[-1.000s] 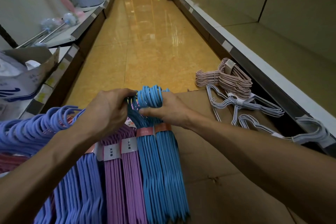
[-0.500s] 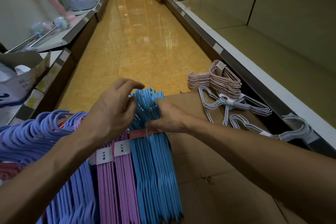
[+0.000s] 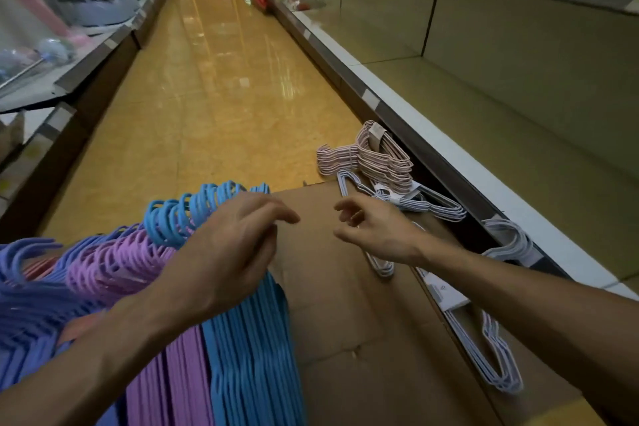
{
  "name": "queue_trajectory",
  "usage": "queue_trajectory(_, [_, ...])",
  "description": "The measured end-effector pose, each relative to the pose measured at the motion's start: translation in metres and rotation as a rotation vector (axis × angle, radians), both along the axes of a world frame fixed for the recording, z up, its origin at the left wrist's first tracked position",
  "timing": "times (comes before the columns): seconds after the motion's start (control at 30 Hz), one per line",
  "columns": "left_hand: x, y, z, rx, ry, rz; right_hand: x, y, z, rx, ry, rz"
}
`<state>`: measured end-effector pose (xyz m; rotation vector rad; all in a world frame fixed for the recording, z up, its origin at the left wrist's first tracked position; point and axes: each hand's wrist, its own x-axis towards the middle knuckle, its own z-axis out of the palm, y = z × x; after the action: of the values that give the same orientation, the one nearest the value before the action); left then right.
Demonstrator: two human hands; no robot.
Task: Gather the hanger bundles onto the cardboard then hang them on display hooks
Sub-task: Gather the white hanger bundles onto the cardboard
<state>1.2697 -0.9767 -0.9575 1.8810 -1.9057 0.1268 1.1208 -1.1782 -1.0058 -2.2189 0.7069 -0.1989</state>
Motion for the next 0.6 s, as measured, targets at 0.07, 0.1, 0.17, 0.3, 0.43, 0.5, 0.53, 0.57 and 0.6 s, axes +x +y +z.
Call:
queue_trajectory(0.07, [-0.008, -0.007, -0.011, 0.055, -0.037, -0.082, -0.019, -0.017, -0.003, 0.013, -0.003, -0.059])
queue_trajectory(0.1, [-0.012, -0.01, -0.017, 0.077, -0.041, -0.107, -0.027, -0.026, -0.005, 0.017, -0.001, -0.086])
queue_trajectory(0.17, [-0.019, -0.016, -0.028, 0.106, -0.022, -0.129, -0.041, -0.045, -0.01, 0.014, 0.007, -0.142])
queue_trajectory(0.3, [-0.026, -0.027, -0.05, 0.205, 0.049, -0.115, -0.053, -0.08, -0.012, -0.073, 0.036, -0.201])
queue_trajectory(0.43, [-0.032, -0.036, -0.075, 0.284, 0.21, -0.089, -0.044, -0.116, -0.01, -0.236, 0.075, -0.245])
queue_trajectory(0.5, [-0.036, -0.042, -0.088, 0.292, 0.285, -0.101, -0.034, -0.132, -0.011, -0.307, 0.105, -0.276])
queue_trajectory(0.53, [-0.038, -0.045, -0.093, 0.292, 0.31, -0.107, -0.028, -0.137, -0.011, -0.314, 0.121, -0.287])
queue_trajectory(0.57, [-0.041, -0.048, -0.097, 0.297, 0.332, -0.11, -0.021, -0.143, -0.012, -0.306, 0.136, -0.291])
queue_trajectory(0.6, [-0.043, -0.05, -0.1, 0.305, 0.355, -0.107, -0.013, -0.148, -0.014, -0.291, 0.147, -0.289])
